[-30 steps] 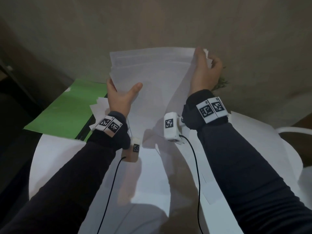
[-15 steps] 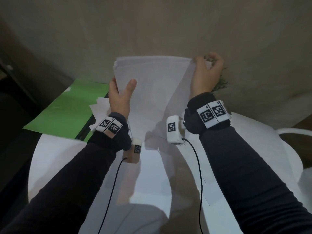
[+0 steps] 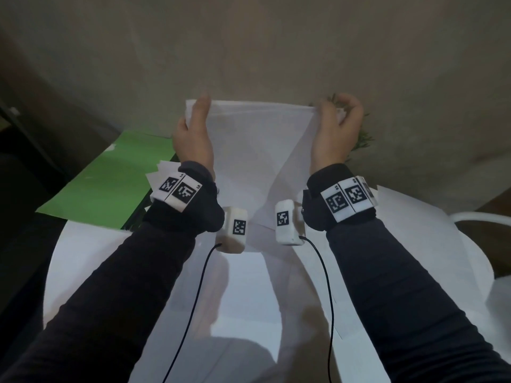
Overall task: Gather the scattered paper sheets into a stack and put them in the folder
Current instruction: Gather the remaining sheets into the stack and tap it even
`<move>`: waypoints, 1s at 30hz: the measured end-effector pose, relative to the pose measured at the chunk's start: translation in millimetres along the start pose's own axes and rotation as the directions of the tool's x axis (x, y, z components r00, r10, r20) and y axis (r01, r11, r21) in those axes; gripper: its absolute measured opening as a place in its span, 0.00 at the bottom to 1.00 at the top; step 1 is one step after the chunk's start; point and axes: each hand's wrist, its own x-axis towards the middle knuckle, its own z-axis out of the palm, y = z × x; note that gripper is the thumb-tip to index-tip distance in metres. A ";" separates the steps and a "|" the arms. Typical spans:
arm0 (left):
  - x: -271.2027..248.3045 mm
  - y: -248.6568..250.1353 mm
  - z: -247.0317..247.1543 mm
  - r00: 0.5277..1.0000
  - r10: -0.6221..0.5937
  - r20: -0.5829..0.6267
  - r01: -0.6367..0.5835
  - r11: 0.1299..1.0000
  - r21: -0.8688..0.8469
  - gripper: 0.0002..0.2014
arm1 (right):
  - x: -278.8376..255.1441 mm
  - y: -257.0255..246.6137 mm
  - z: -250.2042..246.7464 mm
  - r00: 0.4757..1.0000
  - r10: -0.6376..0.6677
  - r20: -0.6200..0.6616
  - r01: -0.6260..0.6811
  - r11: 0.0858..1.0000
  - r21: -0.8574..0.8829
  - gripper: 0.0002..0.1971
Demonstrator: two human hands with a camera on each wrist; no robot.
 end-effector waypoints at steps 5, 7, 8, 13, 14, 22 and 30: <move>-1.9 6.1 -1.9 1.000 -0.023 -0.015 0.022 0.998 -0.058 0.09 | 3.7 5.3 -3.6 1.000 0.006 -0.001 -0.006 1.000 0.001 0.08; -2.2 5.0 -3.5 1.000 -0.008 -0.021 0.006 0.998 -0.063 0.06 | 3.8 7.2 -5.7 0.999 0.049 -0.019 -0.049 0.999 0.019 0.03; -1.9 4.1 -4.2 1.000 0.010 -0.029 -0.012 0.997 -0.072 0.07 | 3.6 6.9 -6.0 0.997 0.070 -0.022 -0.070 0.997 0.030 0.01; -3.3 2.3 -3.2 0.998 0.038 -0.051 -0.042 0.996 -0.081 0.13 | 1.3 6.8 -4.4 0.993 0.091 0.074 -0.097 0.993 0.074 0.05; -2.1 1.9 -3.3 0.998 0.023 -0.053 -0.027 0.996 -0.085 0.13 | 0.8 8.4 -5.4 0.991 0.070 0.115 -0.080 0.993 0.087 0.03; 7.0 -4.5 -10.5 0.996 -0.071 -0.051 0.064 0.991 -0.118 0.09 | -7.1 50.9 -35.0 0.916 0.176 0.361 -0.155 0.984 -0.085 0.12; 8.3 -31.2 -31.6 0.965 0.003 0.263 0.004 1.000 -0.025 0.25 | -1.9 50.6 -31.8 0.944 0.157 0.291 -0.154 0.988 -0.034 0.11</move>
